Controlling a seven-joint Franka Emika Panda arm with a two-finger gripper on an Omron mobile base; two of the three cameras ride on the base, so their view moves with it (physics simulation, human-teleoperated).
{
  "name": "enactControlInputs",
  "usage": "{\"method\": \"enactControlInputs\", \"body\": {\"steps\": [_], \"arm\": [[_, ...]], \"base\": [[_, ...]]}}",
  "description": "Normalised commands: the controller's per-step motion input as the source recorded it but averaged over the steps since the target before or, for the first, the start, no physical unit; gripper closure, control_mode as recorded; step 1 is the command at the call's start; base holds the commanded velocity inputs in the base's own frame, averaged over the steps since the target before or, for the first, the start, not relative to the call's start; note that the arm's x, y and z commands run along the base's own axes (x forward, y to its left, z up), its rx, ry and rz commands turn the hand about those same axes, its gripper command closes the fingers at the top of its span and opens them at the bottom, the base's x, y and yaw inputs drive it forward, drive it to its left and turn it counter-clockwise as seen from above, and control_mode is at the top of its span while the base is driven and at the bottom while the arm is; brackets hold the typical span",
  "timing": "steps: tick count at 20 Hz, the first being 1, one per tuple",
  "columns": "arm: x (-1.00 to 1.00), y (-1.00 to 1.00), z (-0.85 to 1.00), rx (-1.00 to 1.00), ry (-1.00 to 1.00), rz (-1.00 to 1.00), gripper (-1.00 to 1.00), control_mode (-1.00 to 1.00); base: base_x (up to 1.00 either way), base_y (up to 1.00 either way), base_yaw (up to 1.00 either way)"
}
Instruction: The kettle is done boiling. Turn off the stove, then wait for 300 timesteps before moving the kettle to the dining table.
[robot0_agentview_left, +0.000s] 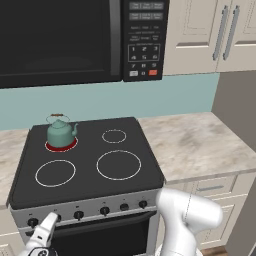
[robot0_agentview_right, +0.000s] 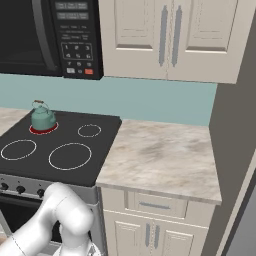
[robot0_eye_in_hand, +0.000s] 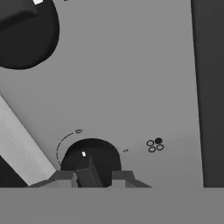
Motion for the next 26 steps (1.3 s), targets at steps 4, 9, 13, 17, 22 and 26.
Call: {"method": "enactControlInputs", "body": {"steps": [4, 9, 13, 17, 22, 26], "arm": [[0.0, -0.24, 0.0, 0.04, -0.01, 0.0, 1.0, -1.0], [0.0, -0.28, -0.01, 0.11, 0.0, 0.0, 1.0, -1.0], [0.02, -0.22, 0.0, 0.22, 0.01, 0.01, 1.0, -1.0], [0.11, -0.14, 0.0, 0.23, 0.01, 0.0, 1.0, -1.0], [0.08, -0.14, 0.0, 0.19, 0.01, 0.01, 1.0, -1.0], [0.0, -0.24, 0.0, 0.09, 0.0, 0.0, 1.0, -1.0]], "base": [[0.0, 0.0, 0.0], [0.0, 0.0, 0.0], [0.0, 0.0, 0.0], [0.0, 0.0, 0.0], [0.0, 0.0, 0.0], [0.0, 0.0, 0.0]]}}
